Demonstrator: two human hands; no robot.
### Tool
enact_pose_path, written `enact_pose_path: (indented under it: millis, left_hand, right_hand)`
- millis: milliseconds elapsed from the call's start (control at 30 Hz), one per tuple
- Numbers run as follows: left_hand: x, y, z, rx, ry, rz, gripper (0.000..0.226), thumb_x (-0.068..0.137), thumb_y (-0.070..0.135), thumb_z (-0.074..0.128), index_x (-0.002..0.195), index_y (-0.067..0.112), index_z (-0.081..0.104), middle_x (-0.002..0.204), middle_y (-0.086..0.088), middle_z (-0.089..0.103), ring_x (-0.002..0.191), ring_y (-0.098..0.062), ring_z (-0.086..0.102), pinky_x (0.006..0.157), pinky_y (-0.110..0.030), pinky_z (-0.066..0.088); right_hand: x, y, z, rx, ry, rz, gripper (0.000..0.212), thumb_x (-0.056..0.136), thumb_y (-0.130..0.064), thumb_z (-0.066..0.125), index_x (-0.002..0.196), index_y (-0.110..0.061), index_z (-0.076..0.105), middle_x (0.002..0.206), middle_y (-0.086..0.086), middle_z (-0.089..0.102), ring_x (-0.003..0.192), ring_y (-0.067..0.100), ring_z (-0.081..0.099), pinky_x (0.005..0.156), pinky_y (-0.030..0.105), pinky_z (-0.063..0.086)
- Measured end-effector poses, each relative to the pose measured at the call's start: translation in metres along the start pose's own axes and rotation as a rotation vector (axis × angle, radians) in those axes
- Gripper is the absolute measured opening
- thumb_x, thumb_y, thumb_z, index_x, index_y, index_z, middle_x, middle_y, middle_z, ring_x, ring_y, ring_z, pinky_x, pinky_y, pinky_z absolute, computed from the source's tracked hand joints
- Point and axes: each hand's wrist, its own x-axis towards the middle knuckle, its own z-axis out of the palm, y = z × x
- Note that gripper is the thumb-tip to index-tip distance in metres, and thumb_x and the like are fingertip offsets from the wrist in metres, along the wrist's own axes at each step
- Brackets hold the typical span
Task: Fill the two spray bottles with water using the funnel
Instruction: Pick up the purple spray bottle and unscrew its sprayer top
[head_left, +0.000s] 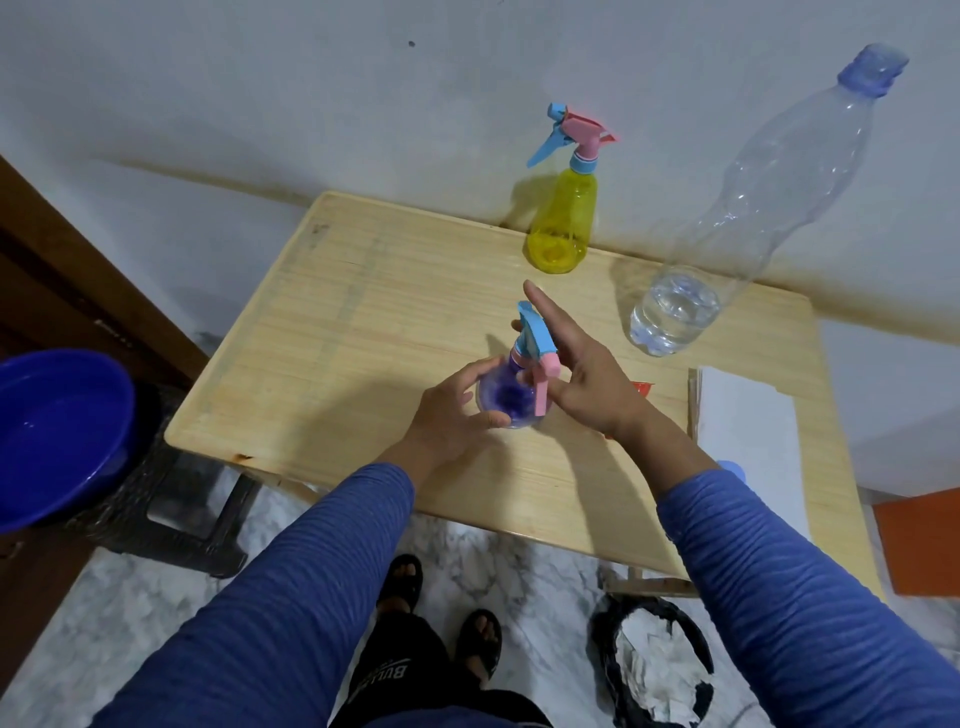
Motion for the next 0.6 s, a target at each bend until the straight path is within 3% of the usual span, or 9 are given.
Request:
enact_pose_path:
  millis: [133, 300, 467, 600]
  left_hand:
    - [0.0003, -0.0004, 0.0004, 0.016, 0.003, 0.001, 0.07, 0.073, 0.02, 0.078, 0.134, 0.026, 0.046, 0.13, 0.01, 0.053, 0.12, -0.011, 0.05, 0.096, -0.019, 0.038]
    - [0.0003, 0.001, 0.0012, 0.026, 0.014, 0.008, 0.069, 0.073, 0.017, 0.077, 0.134, 0.025, 0.046, 0.128, 0.011, 0.053, 0.12, -0.011, 0.05, 0.097, -0.021, 0.039]
    - [-0.0012, 0.0034, 0.0003, 0.033, 0.003, 0.007, 0.069, 0.073, 0.018, 0.077, 0.135, 0.022, 0.046, 0.129, 0.009, 0.052, 0.121, -0.012, 0.049, 0.097, -0.022, 0.04]
    - [-0.0013, 0.0039, 0.0004, 0.021, -0.007, -0.01, 0.074, 0.067, 0.031, 0.076, 0.135, 0.025, 0.046, 0.129, 0.012, 0.052, 0.119, -0.009, 0.049, 0.096, -0.018, 0.039]
  right_hand:
    - [-0.0003, 0.0007, -0.0004, 0.015, 0.026, -0.016, 0.061, 0.084, -0.034, 0.051, 0.14, -0.044, 0.027, 0.143, -0.026, 0.036, 0.128, -0.002, 0.043, 0.1, 0.013, 0.039]
    - [-0.0008, 0.003, -0.0024, -0.017, -0.007, 0.008, 0.074, 0.085, -0.023, 0.058, 0.14, -0.054, 0.019, 0.15, -0.01, 0.036, 0.131, 0.008, 0.044, 0.109, 0.04, 0.039]
    - [0.0, 0.0025, -0.0037, 0.015, -0.018, 0.011, 0.067, 0.089, -0.022, 0.052, 0.142, -0.05, 0.021, 0.145, -0.003, 0.044, 0.13, 0.005, 0.045, 0.106, 0.034, 0.043]
    - [0.0001, 0.0009, -0.0036, 0.044, -0.009, -0.001, 0.062, 0.088, -0.038, 0.053, 0.141, -0.049, 0.023, 0.136, -0.007, 0.05, 0.125, 0.006, 0.05, 0.104, 0.03, 0.044]
